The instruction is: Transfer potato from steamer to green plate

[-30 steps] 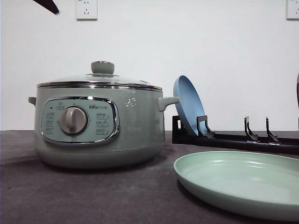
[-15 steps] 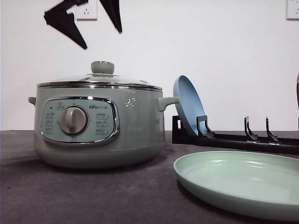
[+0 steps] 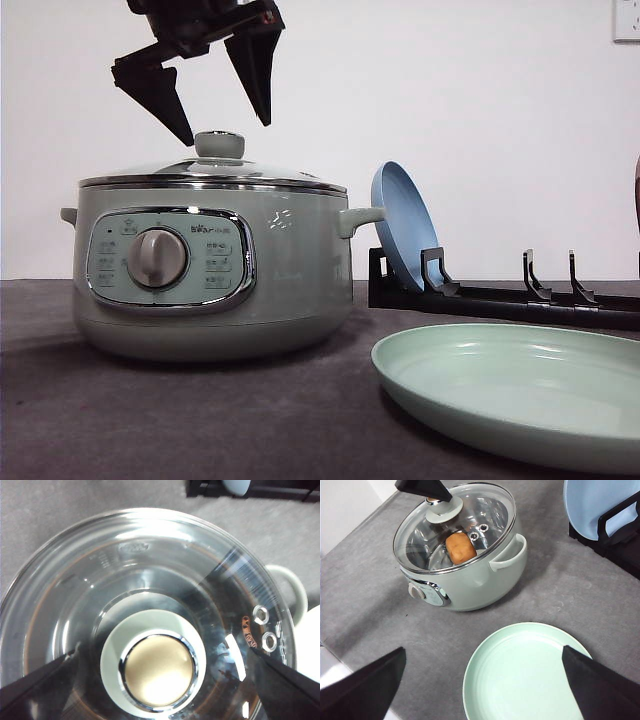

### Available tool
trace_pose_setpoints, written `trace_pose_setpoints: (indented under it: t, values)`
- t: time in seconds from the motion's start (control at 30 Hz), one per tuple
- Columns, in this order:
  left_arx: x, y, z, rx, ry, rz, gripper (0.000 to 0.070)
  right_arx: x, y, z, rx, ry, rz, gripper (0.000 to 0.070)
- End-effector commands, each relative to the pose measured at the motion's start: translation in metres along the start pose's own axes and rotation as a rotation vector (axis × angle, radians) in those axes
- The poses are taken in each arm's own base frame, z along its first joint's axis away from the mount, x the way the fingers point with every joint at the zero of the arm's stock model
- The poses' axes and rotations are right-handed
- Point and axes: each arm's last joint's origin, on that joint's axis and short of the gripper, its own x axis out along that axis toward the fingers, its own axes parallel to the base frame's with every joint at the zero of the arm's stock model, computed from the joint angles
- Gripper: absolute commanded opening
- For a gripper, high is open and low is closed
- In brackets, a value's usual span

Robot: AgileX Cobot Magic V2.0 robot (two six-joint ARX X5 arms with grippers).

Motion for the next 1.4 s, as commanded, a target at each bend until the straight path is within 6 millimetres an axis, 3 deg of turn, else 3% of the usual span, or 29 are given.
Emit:
trace_pose_setpoints:
  t: [0.0, 0.2, 0.33, 0.67, 0.83, 1.23, 1.37]
  values:
    - [0.003, -0.003, 0.005, 0.021, -0.008, 0.003, 0.0637, -0.002, 0.002, 0.005, -0.017, -0.019, 0.003, 0.0634]
    - [0.003, -0.003, 0.005, 0.028, -0.003, 0.003, 0.0613, -0.002, 0.002, 0.005, -0.017, -0.019, 0.003, 0.0634]
    - [0.003, -0.003, 0.005, 0.029, -0.002, 0.003, 0.055, -0.002, 0.002, 0.005, -0.017, -0.019, 0.003, 0.0634]
    - [0.013, -0.002, 0.004, 0.026, 0.031, 0.002, 0.0544, -0.002, 0.002, 0.005, -0.016, -0.018, 0.003, 0.0634]
    - [0.014, -0.002, 0.004, 0.026, 0.034, 0.002, 0.0429, -0.002, 0.002, 0.004, -0.016, -0.018, 0.003, 0.0634]
    - [0.027, 0.0, 0.004, 0.03, 0.067, 0.001, 0.0418, -0.002, 0.002, 0.004, -0.017, -0.018, 0.003, 0.0634]
    - [0.029, 0.0, 0.005, 0.04, 0.067, 0.0, 0.027, -0.002, 0.002, 0.004, -0.017, -0.018, 0.003, 0.0634]
